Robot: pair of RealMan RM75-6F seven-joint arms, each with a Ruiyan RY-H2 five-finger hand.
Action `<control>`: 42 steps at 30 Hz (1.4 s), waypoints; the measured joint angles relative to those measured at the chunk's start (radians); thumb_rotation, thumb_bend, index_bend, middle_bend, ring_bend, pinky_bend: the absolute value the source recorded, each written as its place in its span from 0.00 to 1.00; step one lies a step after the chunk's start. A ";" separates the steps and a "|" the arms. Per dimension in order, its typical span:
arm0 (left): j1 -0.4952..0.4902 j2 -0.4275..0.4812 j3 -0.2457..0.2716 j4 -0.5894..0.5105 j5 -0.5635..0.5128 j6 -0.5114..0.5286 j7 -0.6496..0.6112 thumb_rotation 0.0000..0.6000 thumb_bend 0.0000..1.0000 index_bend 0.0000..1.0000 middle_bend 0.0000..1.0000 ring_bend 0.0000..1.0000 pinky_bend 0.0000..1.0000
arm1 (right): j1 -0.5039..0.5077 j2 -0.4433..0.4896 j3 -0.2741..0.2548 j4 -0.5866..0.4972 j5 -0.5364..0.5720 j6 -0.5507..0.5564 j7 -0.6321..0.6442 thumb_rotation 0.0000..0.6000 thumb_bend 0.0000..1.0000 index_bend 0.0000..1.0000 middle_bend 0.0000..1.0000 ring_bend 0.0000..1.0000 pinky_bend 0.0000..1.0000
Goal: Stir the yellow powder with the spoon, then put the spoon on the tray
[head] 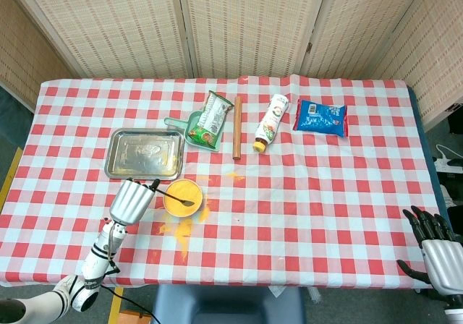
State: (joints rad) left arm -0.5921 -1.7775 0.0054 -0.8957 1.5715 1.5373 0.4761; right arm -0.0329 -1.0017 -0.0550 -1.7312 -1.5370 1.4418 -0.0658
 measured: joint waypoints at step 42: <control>0.019 -0.065 -0.060 0.091 0.043 0.030 0.079 1.00 0.65 0.99 1.00 1.00 1.00 | 0.005 0.005 -0.007 -0.007 -0.009 -0.007 -0.002 1.00 0.12 0.00 0.00 0.00 0.00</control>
State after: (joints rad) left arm -0.5732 -1.8426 -0.0542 -0.8048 1.6147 1.5669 0.5547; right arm -0.0284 -0.9971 -0.0619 -1.7382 -1.5462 1.4349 -0.0675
